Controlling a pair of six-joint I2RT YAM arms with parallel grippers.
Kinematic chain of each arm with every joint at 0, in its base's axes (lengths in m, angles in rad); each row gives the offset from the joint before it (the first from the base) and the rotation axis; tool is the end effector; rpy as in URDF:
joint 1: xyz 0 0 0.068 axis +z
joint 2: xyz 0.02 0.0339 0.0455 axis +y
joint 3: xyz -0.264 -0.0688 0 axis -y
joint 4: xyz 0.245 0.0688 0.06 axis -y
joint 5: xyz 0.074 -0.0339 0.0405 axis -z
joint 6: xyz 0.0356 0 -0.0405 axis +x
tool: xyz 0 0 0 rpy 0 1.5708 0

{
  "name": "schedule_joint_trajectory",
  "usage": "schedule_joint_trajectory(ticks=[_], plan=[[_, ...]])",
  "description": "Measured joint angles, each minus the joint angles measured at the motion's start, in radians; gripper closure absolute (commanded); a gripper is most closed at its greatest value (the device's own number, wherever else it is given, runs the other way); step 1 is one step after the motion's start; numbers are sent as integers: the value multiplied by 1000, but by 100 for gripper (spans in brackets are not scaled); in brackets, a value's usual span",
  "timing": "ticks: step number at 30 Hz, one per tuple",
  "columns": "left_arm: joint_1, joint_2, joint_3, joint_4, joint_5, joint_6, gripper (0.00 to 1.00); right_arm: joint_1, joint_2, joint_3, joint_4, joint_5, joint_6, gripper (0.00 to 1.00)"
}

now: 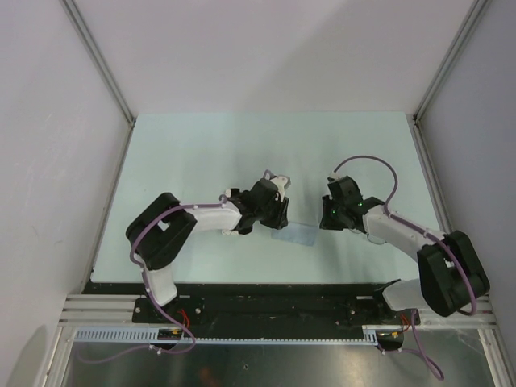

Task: Organize the sunglasses
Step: Smooth out the folded cleaning cloth at the center of the board, then move the opened sunglasses case to the center of the board.

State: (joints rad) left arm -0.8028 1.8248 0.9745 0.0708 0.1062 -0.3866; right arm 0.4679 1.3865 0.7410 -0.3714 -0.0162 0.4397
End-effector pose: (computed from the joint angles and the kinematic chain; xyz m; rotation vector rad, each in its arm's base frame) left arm 0.2549 -0.2694 0.1476 0.5609 2.3923 -0.6830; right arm 0.2327 0.1183 0.1804 -0.0431 2.6290 0.3468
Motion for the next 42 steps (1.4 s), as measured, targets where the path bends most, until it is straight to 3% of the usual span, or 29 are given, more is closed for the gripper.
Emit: schedule_joint_trajectory(ticks=[7, 10, 13, 18, 23, 29, 36, 42], plan=[[0, -130, -12, -92, -118, 4, 44, 39, -49, 89, -13, 0, -11, 58], [2, -290, -62, -115, -217, -16, 43, 74, -12, 161, 11, -2, -23, 47], [4, -469, -138, -132, -335, -72, 45, 122, 61, 242, 59, -5, -43, 46], [16, -733, -317, -207, -492, -206, 66, 174, 214, 352, 196, -55, -74, 53], [18, -856, -472, -286, -541, -321, 82, 173, 401, 462, 331, -98, -79, 62], [18, -872, -573, -341, -545, -401, 85, 169, 603, 626, 380, -95, -72, 71], [55, -784, -576, -315, -526, -418, 85, 172, 855, 972, 260, -71, -96, 77], [102, -667, -574, -231, -463, -418, 86, 175, 917, 1009, 151, -89, -125, 77]])
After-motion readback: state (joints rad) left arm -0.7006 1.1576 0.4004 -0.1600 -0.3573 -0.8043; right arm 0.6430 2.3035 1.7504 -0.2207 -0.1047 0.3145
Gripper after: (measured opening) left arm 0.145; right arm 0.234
